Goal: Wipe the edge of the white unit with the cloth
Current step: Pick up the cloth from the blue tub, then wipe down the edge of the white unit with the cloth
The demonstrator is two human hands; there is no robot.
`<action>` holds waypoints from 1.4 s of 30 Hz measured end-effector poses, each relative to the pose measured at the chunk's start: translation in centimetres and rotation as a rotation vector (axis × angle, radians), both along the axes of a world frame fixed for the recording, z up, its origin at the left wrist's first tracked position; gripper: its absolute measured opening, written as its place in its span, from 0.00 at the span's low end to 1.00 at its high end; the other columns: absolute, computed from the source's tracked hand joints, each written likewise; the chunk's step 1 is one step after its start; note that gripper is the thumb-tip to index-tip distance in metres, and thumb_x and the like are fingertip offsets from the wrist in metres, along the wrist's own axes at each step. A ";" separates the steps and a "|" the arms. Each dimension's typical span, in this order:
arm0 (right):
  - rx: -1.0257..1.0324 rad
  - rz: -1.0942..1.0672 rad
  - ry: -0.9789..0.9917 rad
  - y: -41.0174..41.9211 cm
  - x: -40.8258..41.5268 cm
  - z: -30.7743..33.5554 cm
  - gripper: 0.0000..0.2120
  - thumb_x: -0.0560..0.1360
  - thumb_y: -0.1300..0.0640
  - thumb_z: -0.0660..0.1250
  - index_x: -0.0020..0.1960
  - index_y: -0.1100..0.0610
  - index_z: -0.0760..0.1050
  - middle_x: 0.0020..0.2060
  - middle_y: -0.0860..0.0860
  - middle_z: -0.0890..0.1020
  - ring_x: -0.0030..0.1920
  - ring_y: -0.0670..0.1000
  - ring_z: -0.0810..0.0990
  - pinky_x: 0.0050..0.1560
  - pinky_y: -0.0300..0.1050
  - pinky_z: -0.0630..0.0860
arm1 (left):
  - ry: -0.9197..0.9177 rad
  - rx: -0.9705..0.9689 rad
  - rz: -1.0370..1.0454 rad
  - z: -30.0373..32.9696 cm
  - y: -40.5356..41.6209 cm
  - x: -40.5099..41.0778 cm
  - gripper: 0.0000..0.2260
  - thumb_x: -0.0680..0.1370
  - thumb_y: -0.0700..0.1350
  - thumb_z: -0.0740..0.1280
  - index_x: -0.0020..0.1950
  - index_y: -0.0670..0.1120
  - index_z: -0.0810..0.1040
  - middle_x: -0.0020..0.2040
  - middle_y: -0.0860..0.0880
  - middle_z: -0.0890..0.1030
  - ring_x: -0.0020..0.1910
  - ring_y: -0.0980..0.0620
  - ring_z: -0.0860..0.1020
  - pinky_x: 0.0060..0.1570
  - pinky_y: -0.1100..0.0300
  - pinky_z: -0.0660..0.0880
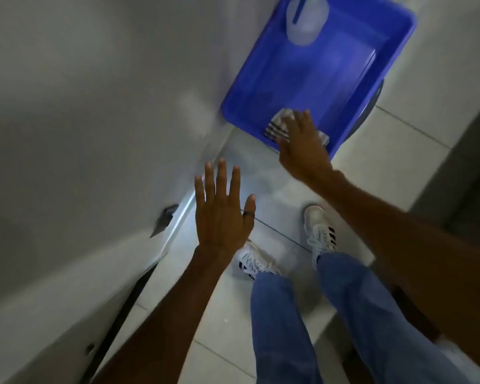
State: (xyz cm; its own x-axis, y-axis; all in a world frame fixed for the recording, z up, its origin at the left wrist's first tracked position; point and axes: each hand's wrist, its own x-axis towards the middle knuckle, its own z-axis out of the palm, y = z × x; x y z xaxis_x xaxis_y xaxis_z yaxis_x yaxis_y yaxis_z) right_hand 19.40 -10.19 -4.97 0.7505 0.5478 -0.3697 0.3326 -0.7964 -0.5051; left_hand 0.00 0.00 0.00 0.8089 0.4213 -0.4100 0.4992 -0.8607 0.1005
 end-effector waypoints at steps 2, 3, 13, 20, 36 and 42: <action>-0.055 -0.077 -0.040 0.0 2.2 -3.4 0.26 0.77 0.57 0.60 0.74 0.61 0.65 0.74 0.63 0.68 0.74 0.66 0.66 0.74 0.60 0.66 | 0.017 -0.020 -0.004 -4.0 0.1 0.7 0.33 0.87 0.64 0.49 0.88 0.49 0.53 0.88 0.42 0.47 0.87 0.39 0.44 0.85 0.41 0.41; -0.130 -0.125 -0.054 0.0 3.4 -5.0 0.26 0.76 0.56 0.61 0.73 0.61 0.65 0.71 0.63 0.71 0.71 0.67 0.69 0.69 0.61 0.69 | 0.031 -0.024 -0.005 -5.6 0.1 1.1 0.33 0.87 0.64 0.50 0.88 0.49 0.53 0.88 0.42 0.47 0.87 0.39 0.43 0.85 0.41 0.42; -0.229 -0.340 0.278 -0.2 7.8 -7.7 0.32 0.69 0.44 0.74 0.65 0.62 0.69 0.59 0.59 0.78 0.59 0.62 0.79 0.48 0.48 0.74 | 0.032 -0.248 0.093 -8.6 -0.8 3.1 0.30 0.88 0.60 0.54 0.87 0.48 0.56 0.88 0.43 0.49 0.87 0.41 0.43 0.85 0.43 0.46; -0.015 -0.591 0.863 -0.2 10.4 -4.1 0.17 0.70 0.53 0.76 0.54 0.58 0.76 0.56 0.56 0.84 0.53 0.56 0.85 0.53 0.51 0.84 | -0.010 -0.818 0.464 -6.5 0.5 7.2 0.16 0.88 0.46 0.62 0.76 0.46 0.76 0.72 0.46 0.80 0.72 0.46 0.77 0.74 0.52 0.73; 0.262 -0.627 1.010 -1.3 -9.4 -4.5 0.15 0.72 0.48 0.69 0.56 0.52 0.79 0.49 0.51 0.86 0.51 0.53 0.85 0.50 0.47 0.81 | 0.092 -0.992 1.152 -6.8 -0.5 1.3 0.18 0.84 0.58 0.68 0.70 0.52 0.80 0.68 0.46 0.83 0.61 0.51 0.84 0.59 0.57 0.82; 0.225 -0.796 0.907 -1.2 -15.1 -15.9 0.16 0.76 0.52 0.66 0.61 0.58 0.77 0.53 0.55 0.85 0.53 0.58 0.85 0.53 0.53 0.83 | 0.310 -0.158 0.045 -14.1 2.9 -4.1 0.28 0.88 0.62 0.54 0.83 0.48 0.67 0.84 0.45 0.65 0.86 0.44 0.55 0.86 0.44 0.51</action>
